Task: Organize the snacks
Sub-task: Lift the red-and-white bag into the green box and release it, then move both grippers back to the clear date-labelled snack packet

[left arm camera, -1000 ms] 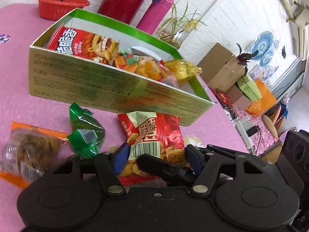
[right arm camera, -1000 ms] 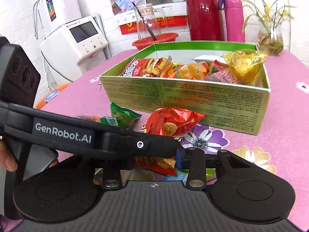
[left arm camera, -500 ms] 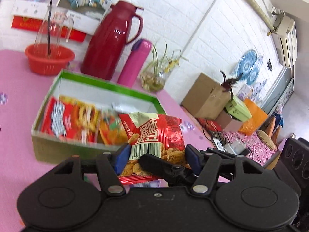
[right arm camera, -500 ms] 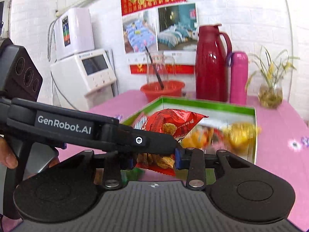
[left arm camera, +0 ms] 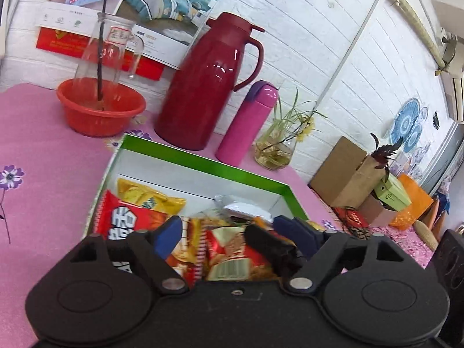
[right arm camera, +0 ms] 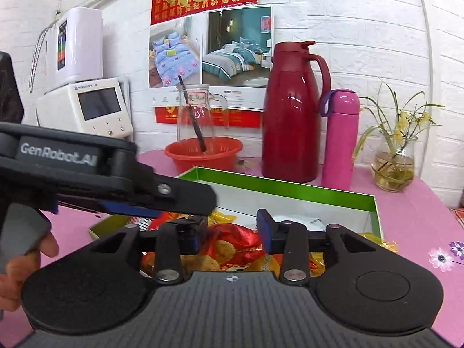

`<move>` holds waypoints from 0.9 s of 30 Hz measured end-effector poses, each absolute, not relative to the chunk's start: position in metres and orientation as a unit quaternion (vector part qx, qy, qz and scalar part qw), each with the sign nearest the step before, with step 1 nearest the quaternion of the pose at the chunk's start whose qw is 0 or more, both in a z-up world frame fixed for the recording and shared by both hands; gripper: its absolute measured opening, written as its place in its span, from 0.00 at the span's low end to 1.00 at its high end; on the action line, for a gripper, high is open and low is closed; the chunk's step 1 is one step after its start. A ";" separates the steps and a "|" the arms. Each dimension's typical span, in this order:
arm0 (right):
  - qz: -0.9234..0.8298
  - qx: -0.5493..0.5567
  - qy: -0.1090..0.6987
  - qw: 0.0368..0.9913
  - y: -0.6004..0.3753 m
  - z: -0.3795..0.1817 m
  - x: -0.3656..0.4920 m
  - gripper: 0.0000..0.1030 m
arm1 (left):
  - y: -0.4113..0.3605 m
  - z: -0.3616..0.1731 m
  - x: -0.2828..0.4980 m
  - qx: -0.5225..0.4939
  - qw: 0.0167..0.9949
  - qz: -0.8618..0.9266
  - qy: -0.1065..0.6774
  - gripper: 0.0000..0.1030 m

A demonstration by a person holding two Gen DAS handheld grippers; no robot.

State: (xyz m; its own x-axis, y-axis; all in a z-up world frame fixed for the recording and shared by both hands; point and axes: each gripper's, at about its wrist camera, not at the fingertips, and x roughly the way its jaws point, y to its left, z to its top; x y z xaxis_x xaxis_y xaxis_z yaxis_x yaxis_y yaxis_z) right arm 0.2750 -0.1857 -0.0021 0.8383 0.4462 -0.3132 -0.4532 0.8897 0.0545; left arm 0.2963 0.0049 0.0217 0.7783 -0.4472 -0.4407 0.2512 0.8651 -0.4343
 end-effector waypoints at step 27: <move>0.247 0.004 0.163 0.955 -0.230 0.023 0.185 1.00 | 0.018 0.032 0.176 -0.178 0.934 -0.161 0.264 0.99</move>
